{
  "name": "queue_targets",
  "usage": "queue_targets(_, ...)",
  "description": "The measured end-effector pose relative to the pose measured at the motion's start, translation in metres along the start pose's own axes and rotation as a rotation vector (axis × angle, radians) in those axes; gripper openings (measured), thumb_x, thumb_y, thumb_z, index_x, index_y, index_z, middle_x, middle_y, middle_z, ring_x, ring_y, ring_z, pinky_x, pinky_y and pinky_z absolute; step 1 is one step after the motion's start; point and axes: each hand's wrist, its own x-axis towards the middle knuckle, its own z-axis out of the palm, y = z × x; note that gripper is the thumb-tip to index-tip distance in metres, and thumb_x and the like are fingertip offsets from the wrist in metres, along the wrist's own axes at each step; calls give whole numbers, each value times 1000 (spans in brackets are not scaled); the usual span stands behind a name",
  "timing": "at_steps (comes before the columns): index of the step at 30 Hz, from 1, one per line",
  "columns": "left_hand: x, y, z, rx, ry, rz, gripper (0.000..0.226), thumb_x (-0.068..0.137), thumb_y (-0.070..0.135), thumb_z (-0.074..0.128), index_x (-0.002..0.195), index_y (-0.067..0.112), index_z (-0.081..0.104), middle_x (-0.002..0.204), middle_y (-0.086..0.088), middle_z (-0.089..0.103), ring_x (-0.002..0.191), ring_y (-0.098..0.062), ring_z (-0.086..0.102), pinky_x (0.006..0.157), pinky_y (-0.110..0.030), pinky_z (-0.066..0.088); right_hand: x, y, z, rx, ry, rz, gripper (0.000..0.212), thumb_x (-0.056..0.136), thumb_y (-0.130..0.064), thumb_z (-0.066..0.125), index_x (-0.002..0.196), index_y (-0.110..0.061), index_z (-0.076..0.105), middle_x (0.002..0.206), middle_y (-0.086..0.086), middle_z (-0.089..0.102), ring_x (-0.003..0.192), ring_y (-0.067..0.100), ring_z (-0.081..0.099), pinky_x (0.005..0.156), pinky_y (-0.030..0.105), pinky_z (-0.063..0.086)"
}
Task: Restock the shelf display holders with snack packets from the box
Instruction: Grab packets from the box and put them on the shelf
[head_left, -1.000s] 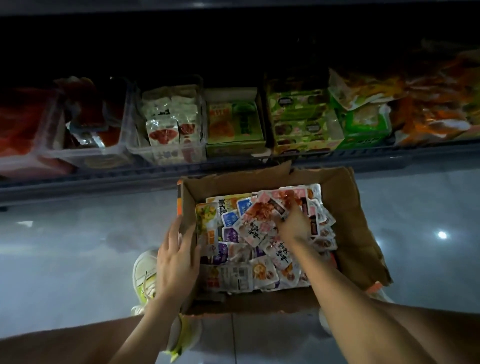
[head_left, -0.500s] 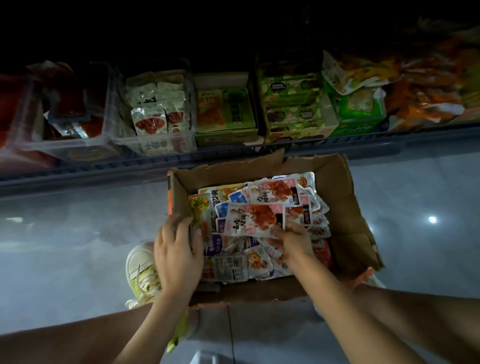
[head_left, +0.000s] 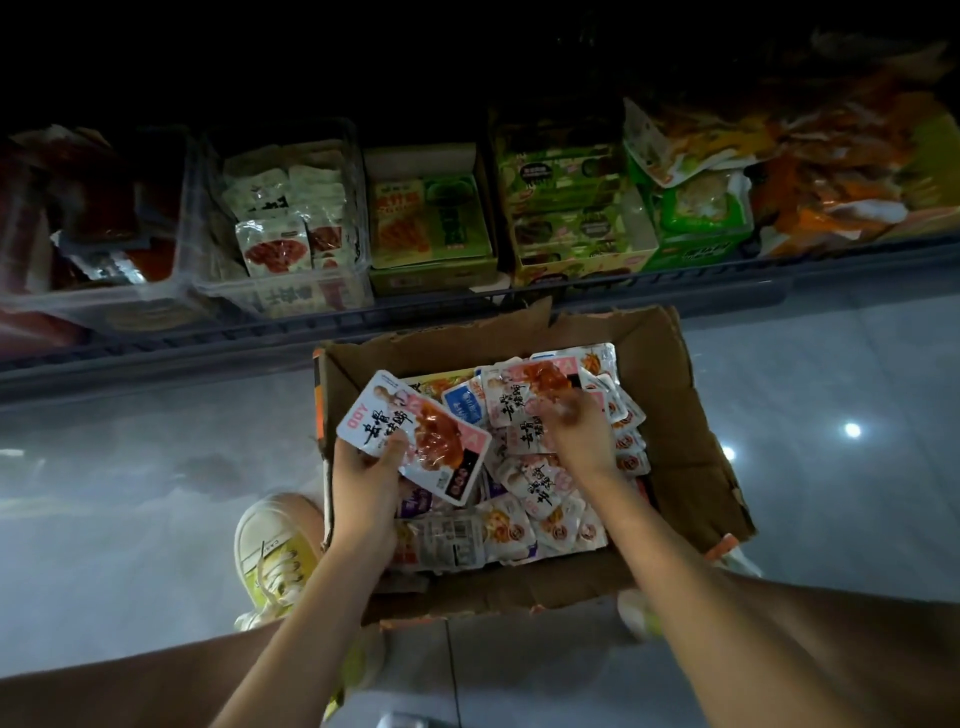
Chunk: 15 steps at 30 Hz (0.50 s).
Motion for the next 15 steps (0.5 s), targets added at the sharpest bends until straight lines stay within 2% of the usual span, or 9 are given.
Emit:
queue_targets(2, 7, 2, -5, 33, -12, -8, 24, 93, 15, 59, 112, 29, 53, 108, -1, 68, 95, -22, 68, 87, -51, 53, 38, 2, 2, -231, 21, -200, 44, 90, -32, 63, 128, -14, 53, 118, -2, 60, 112, 17, 56, 91, 30, 43)
queue_targets(4, 10, 3, -8, 46, -30, -5, 22, 92, 14, 59, 107, 29, 53, 106, 0, 68, 96, -23, 67, 87, -51, 53, 69, 8, 8, -541, 8, -349, 54, 87, -35, 64, 135, -15, 47, 130, 6, 56, 123, 24, 49, 100, 37, 40)
queue_targets(6, 12, 1, -11, 48, -37, -9, 23, 92, 13, 59, 108, 28, 54, 105, 0, 68, 96, -23, 67, 87, -50, 53, 84, 14, 11, -835, -27, -365, 66, 85, -41, 64, 141, -18, 38, 139, 7, 49, 131, 27, 40, 109, 43, 29)
queue_targets(9, 15, -3, -13, 74, -55, -11, 22, 92, 13, 59, 110, 25, 57, 104, 0, 69, 94, -23, 68, 87, -51, 53, 80, 20, 8, -1043, 9, -352, 79, 77, -51, 68, 142, -19, 35, 141, 7, 43, 130, 28, 36, 107, 46, 23)
queue_targets(12, 17, -11, -12, 125, -54, -7, 21, 92, 14, 60, 107, 28, 62, 104, 1, 71, 96, -23, 68, 88, -52, 52, 56, 31, 0, -1032, 140, -381, 79, 61, -59, 78, 123, -16, 56, 122, 11, 57, 115, 30, 50, 95, 45, 34)
queue_targets(13, 18, -13, -12, 142, -58, -11, 21, 92, 14, 59, 108, 28, 62, 104, 1, 71, 96, -23, 68, 89, -52, 52, 48, 36, -3, -960, 193, -377, 70, 59, -58, 79, 113, -16, 63, 112, 10, 63, 107, 29, 56, 90, 43, 38)
queue_targets(15, 17, -20, -9, 193, -72, -19, 20, 94, 15, 56, 111, 25, 58, 108, 0, 70, 97, -22, 67, 89, -51, 52, 29, 37, -12, -713, 171, -247, 42, 70, -48, 77, 98, -19, 69, 97, 3, 69, 94, 23, 63, 83, 35, 42)
